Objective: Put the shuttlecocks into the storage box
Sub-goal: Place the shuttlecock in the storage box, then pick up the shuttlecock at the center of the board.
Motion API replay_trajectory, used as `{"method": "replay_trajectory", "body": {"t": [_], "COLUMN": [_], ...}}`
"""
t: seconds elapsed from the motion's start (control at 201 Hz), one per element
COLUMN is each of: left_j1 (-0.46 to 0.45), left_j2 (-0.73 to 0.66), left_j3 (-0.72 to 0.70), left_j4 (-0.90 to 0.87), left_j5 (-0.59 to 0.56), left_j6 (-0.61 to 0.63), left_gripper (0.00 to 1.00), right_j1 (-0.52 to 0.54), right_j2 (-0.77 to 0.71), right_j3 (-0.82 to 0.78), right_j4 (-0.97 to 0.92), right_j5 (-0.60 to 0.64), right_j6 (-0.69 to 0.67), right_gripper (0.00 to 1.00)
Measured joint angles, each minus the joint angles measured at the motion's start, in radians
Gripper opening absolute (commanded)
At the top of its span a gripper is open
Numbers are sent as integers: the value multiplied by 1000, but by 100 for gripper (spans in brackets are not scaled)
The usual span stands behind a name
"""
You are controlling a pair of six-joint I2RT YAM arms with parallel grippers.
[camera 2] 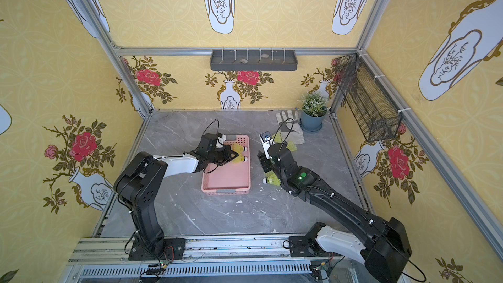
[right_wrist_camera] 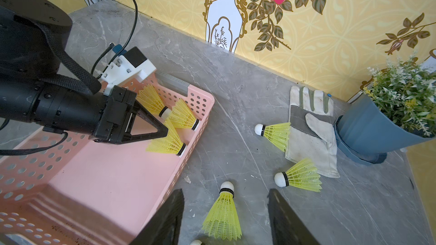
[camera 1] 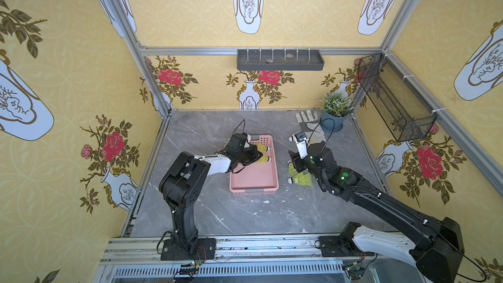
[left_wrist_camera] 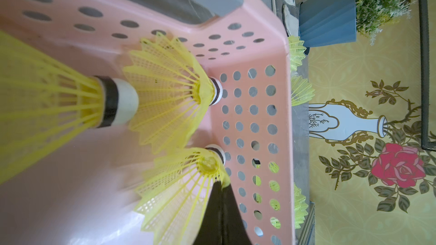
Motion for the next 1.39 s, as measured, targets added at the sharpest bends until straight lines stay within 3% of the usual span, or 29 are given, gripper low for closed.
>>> {"method": "replay_trajectory", "body": {"t": [0.105, 0.364, 0.732, 1.061, 1.389], "left_j1": [2, 6, 6, 7, 32], "left_j2": [11, 19, -34, -260, -568], "left_j3": [8, 26, 62, 67, 108], "left_j4": [1, -4, -89, -286, -586], "left_j5": [3, 5, -18, -177, -352], "left_j6": [0, 3, 49, 172, 400], "left_gripper": [4, 31, 53, 65, 73], "right_j1": [0, 0, -5, -85, -190], "right_j2": [3, 10, 27, 47, 99], "right_j3": [0, 2, 6, 6, 0], "right_j4": [0, -1, -1, -1, -2], "right_j5": [0, 0, 21, 21, -62], "right_j6": [5, 8, 19, 86, 203], "right_gripper": [58, 59, 62, 63, 64]}}
